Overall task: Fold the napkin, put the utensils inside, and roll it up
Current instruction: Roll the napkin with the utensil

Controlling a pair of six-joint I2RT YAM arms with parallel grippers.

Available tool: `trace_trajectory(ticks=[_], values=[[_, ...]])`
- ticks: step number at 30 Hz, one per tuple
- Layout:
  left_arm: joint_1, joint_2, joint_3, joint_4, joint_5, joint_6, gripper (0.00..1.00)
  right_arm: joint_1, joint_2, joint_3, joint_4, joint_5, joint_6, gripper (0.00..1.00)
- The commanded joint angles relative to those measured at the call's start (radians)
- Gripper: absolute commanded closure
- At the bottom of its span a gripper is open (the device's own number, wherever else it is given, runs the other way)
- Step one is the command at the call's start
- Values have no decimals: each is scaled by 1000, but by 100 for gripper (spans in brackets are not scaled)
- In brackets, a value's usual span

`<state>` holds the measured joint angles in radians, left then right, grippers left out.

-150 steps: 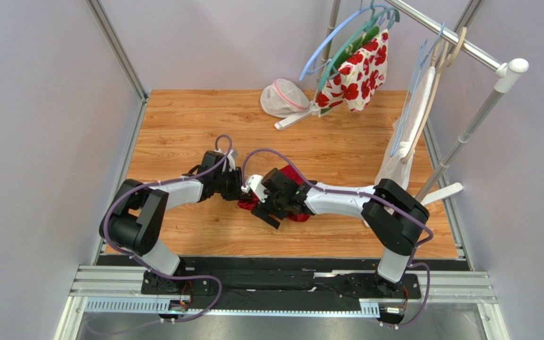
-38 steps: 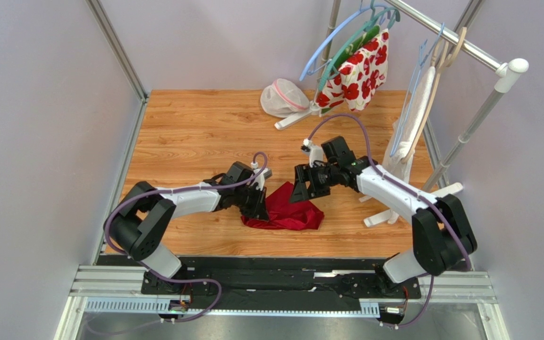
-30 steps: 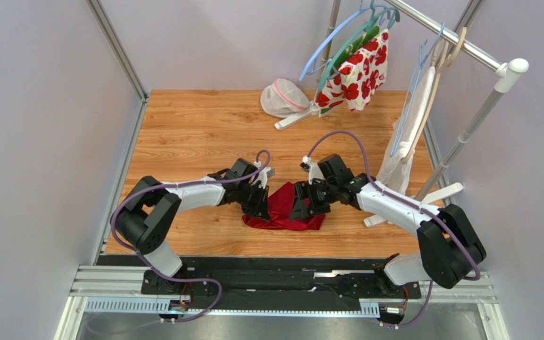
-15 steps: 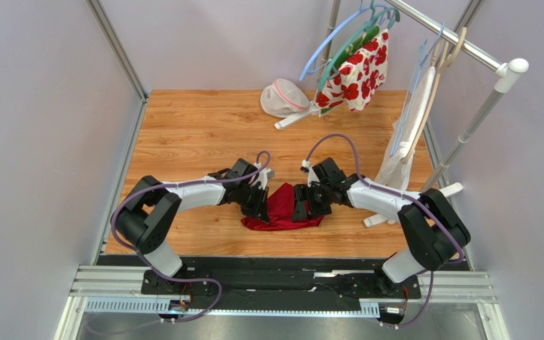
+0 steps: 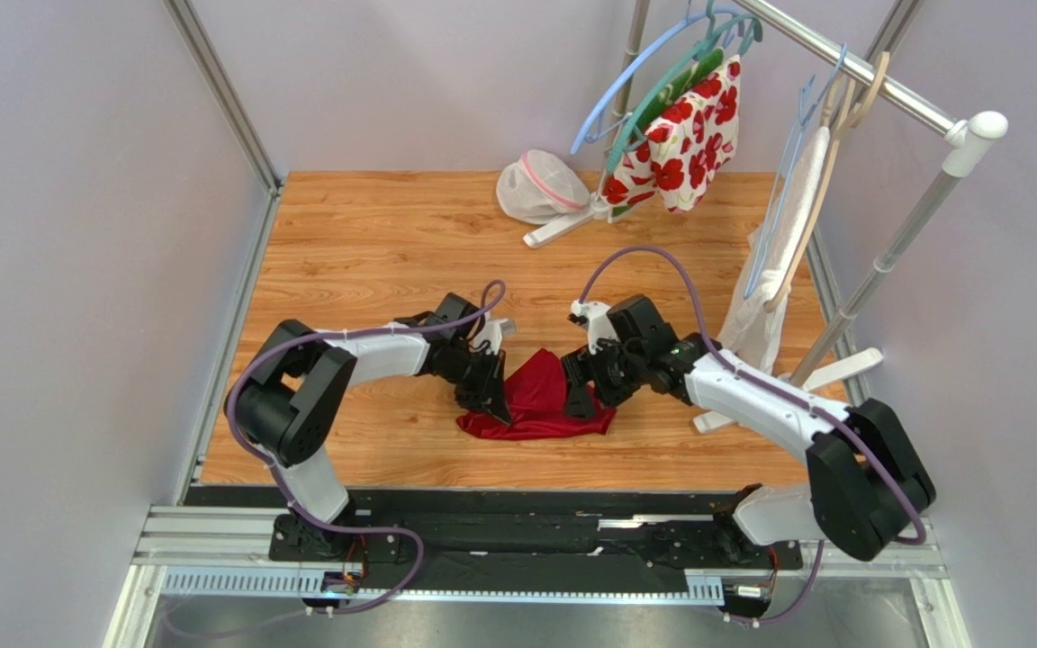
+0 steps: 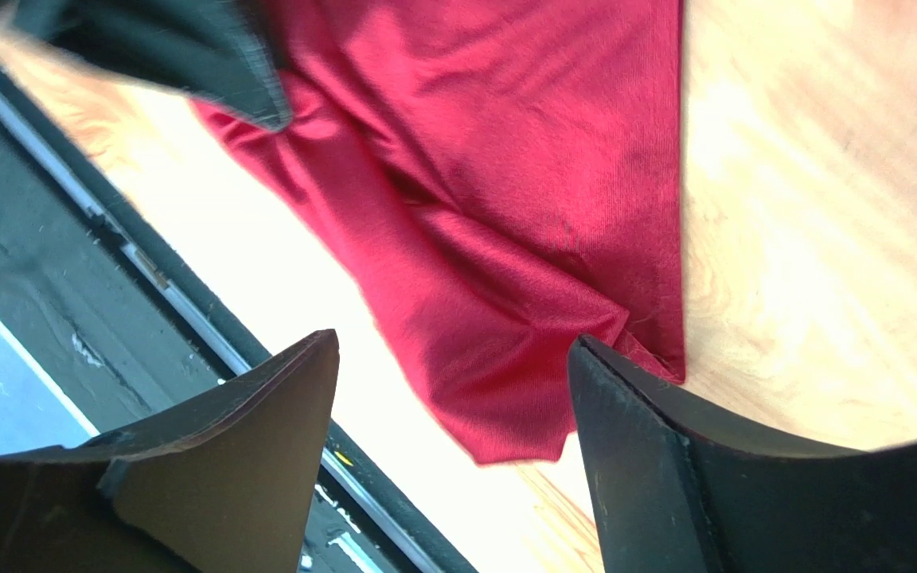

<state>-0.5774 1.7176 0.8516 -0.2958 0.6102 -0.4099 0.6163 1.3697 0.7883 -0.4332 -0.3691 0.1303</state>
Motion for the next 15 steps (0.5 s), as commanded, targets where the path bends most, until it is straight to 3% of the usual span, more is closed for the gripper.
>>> trace_trajectory(ticks=[1, 9, 15], values=[[42, 56, 20, -131, -30, 45, 100, 62, -106, -1, 13, 74, -113, 24], [82, 142, 101, -220, 20, 69, 100, 262, -101, -8, 24, 317, -202, 23], [93, 152, 162, -312, -9, 114, 100, 327, -46, 15, -24, 415, -219, 24]])
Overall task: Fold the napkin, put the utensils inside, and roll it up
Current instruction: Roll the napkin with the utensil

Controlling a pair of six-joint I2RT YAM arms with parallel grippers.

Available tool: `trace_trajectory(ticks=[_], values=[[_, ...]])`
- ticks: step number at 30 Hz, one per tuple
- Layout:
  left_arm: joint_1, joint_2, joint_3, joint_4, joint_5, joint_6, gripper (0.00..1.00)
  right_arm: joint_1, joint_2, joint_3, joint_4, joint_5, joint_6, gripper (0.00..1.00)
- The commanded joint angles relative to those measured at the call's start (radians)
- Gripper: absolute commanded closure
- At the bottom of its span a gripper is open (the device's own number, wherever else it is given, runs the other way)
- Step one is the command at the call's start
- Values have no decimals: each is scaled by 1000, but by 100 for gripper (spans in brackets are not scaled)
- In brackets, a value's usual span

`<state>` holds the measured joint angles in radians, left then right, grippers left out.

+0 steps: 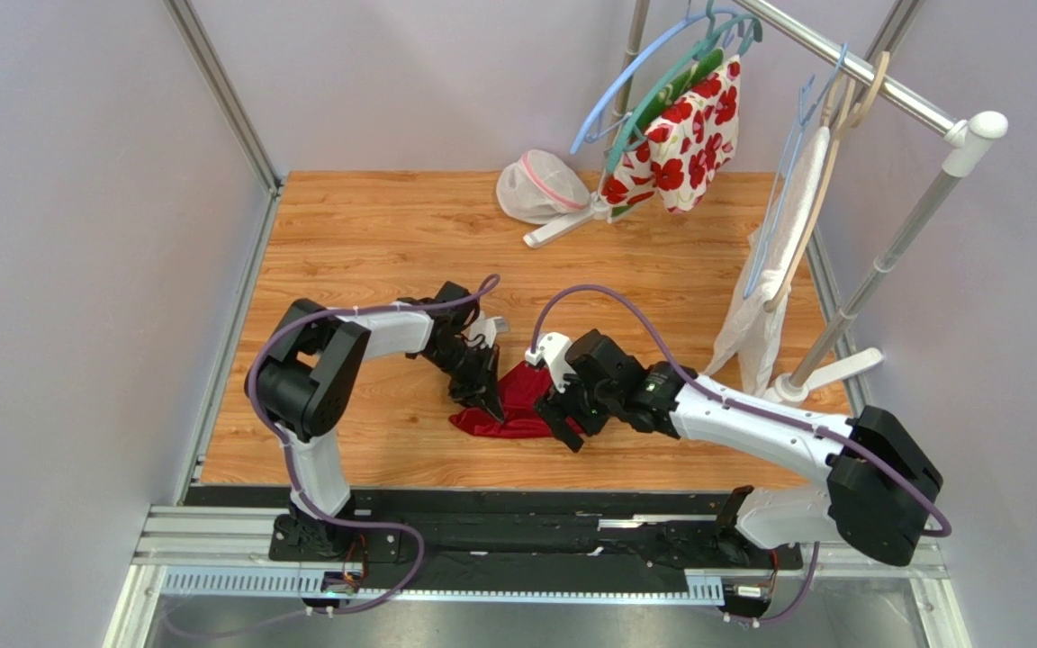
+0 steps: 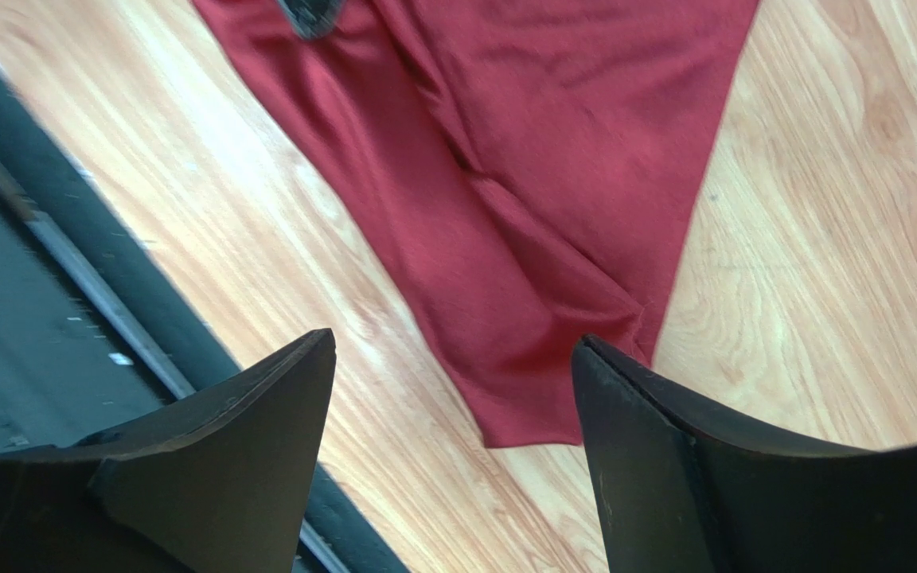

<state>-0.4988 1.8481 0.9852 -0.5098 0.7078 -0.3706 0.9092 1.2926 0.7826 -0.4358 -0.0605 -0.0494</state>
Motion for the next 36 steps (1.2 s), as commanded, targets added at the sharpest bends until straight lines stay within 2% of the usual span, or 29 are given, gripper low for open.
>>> trace_trajectory(ticks=[1, 8, 14, 24, 27, 32, 35, 36], values=[[16, 23, 35, -117, -113, 90, 100, 45, 45, 32, -36, 131, -41, 24], [16, 42, 64, -151, -120, 113, 100, 92, 125, 52, -58, 179, -66, 30], [16, 45, 66, -151, -117, 113, 100, 102, 172, 73, -66, 209, -95, 39], [16, 43, 70, -153, -110, 114, 100, 103, 280, 135, -129, 176, -158, 81], [16, 45, 73, -153, -107, 113, 100, 103, 312, 152, -147, 140, -178, 88], [16, 28, 89, -156, -116, 111, 100, 103, 393, 187, -187, 91, -202, 92], [29, 8, 115, -162, -129, 104, 87, 102, 415, 191, -189, 39, -216, 94], [40, 2, 122, -167, -137, 104, 80, 100, 425, 195, -185, 15, -219, 94]])
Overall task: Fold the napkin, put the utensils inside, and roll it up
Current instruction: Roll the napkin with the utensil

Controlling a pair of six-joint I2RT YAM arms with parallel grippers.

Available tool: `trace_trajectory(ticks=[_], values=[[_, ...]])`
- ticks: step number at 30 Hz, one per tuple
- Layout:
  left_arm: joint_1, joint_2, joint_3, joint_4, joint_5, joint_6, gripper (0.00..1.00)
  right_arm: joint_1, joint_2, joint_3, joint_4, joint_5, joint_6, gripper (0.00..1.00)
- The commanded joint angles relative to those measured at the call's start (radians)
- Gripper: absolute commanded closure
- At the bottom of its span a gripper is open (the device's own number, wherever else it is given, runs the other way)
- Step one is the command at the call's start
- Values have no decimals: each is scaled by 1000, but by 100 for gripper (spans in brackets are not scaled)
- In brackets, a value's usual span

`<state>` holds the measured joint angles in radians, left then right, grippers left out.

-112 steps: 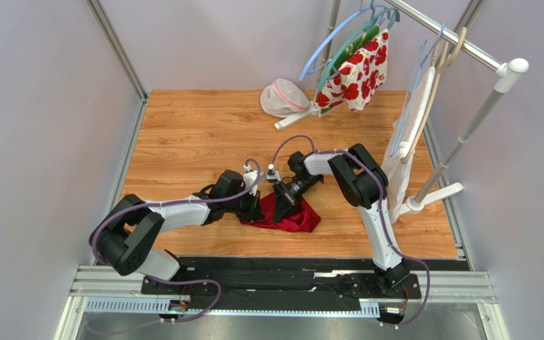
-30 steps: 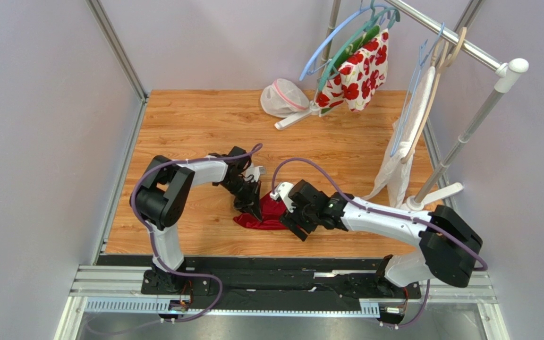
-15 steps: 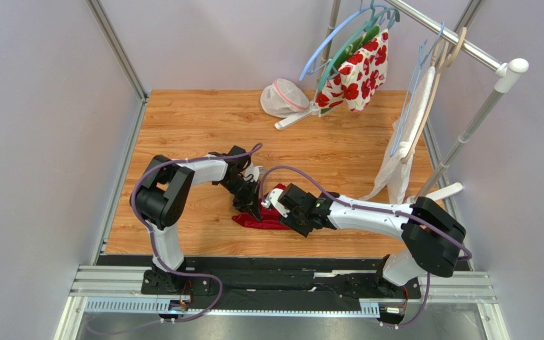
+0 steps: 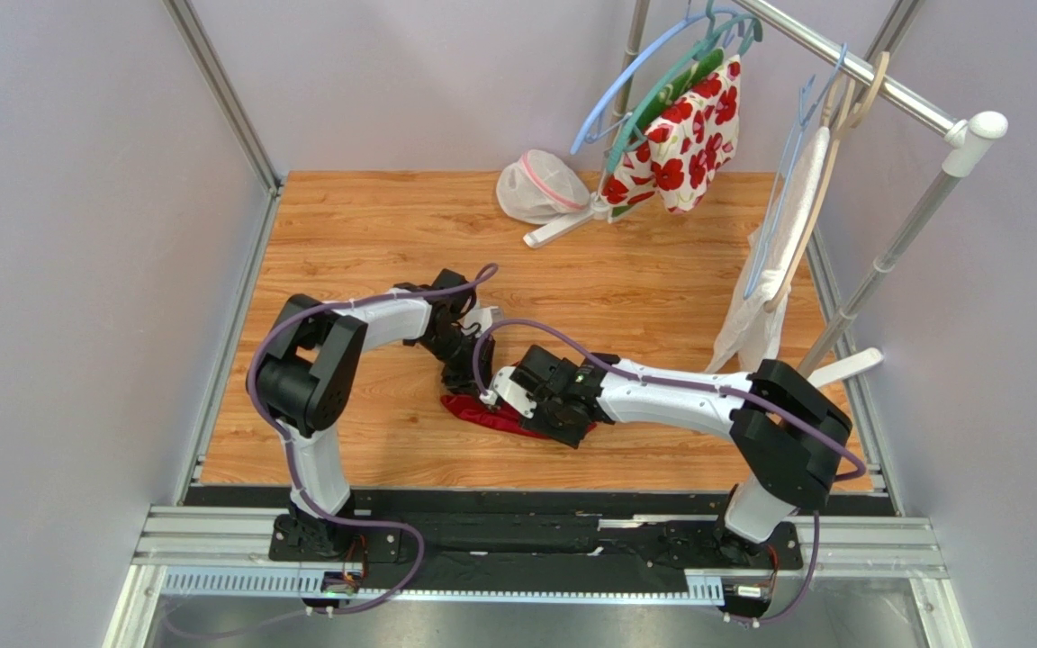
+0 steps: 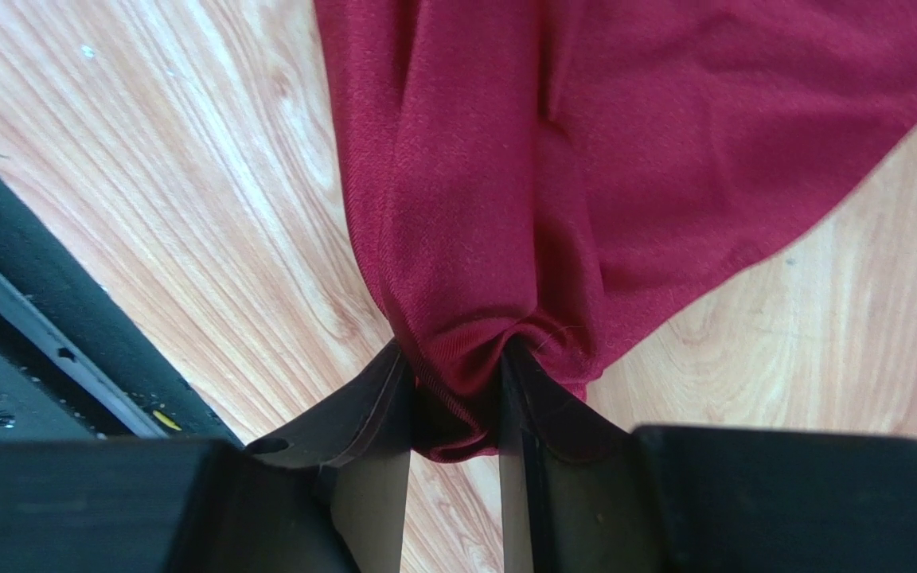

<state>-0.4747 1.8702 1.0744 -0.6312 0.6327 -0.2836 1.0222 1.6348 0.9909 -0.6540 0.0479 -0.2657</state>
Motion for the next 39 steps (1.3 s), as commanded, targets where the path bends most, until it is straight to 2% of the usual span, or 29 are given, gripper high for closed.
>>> trace_trajectory(ticks=[1, 2, 3, 6, 16, 19, 26, 30, 39], values=[[25, -31, 51, -47, -68, 17, 77, -13, 88, -12, 33, -106, -7, 94], [33, -34, 59, -51, -71, 18, 67, -16, 91, -11, 31, -118, -12, 94], [42, -37, 71, -62, -80, 18, 63, -17, 97, -6, 33, -143, -17, 95], [87, -45, 105, -82, -106, 24, 57, -22, 115, 14, 24, -184, -36, 95], [254, -140, 212, -78, -160, 0, 51, -33, 201, 117, 5, -333, -87, 97], [288, -189, 202, -49, -202, -25, 51, -42, 233, 138, 16, -390, -78, 98], [311, -344, 32, 169, -252, -136, 50, -74, 266, 118, 122, -531, -11, 100], [311, -442, -131, 304, -223, -196, 50, -108, 295, 104, 186, -626, 28, 100], [309, -617, -365, 567, -104, -360, 51, -177, 364, 74, 270, -740, 94, 100]])
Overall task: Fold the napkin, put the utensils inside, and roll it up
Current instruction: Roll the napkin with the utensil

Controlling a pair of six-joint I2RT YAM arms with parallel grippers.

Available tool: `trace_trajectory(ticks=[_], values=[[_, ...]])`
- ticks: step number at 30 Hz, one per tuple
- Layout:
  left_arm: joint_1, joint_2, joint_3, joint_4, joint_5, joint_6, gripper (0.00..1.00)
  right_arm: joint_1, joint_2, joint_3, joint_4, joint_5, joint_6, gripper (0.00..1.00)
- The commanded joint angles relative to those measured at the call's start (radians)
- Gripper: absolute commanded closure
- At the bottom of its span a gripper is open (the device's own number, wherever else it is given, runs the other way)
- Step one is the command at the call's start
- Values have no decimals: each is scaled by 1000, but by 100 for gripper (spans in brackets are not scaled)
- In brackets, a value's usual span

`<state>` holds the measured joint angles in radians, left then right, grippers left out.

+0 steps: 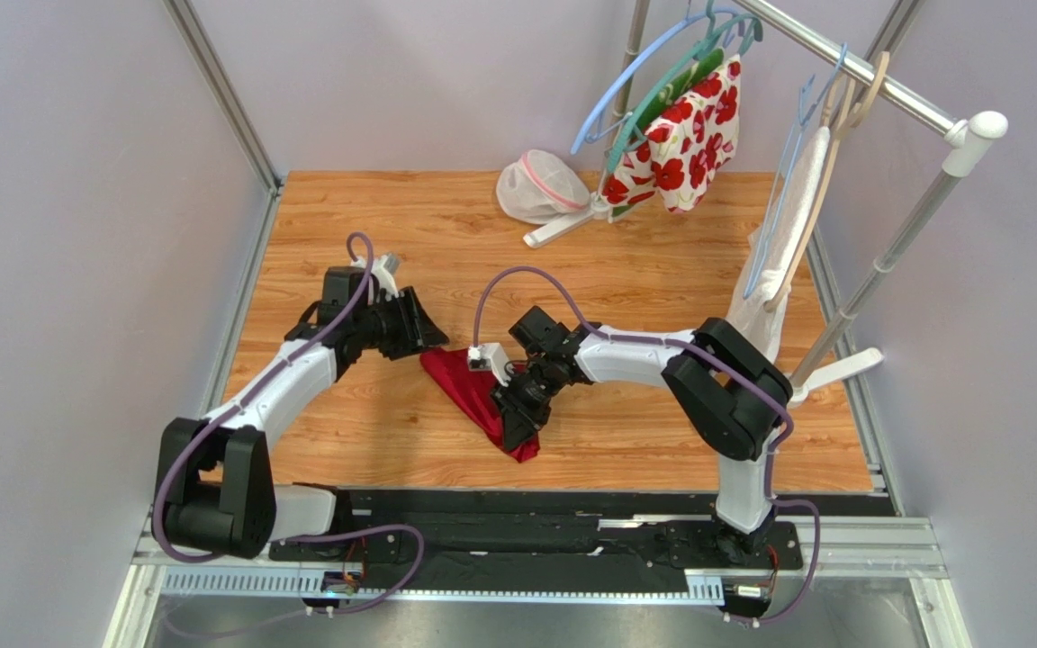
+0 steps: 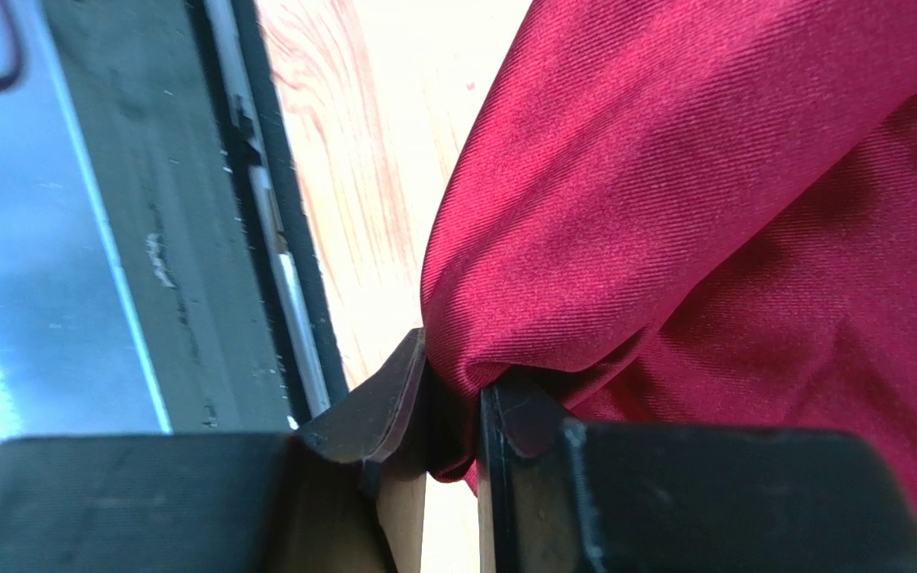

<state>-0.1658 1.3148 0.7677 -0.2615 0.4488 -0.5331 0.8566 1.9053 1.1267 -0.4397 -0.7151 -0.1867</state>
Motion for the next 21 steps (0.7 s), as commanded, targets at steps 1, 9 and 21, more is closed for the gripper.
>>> trace_trajectory(ticks=[1, 9, 21], values=[[0, -58, -68, 208, 90, -123, 51, -20, 100, -67, 62, 16, 21, 100], [-107, 40, -151, 418, 94, -226, 51, -71, 147, -87, 127, -53, 66, 100], [-241, 270, -151, 571, 51, -278, 52, -137, 163, -125, 187, -78, 113, 97]])
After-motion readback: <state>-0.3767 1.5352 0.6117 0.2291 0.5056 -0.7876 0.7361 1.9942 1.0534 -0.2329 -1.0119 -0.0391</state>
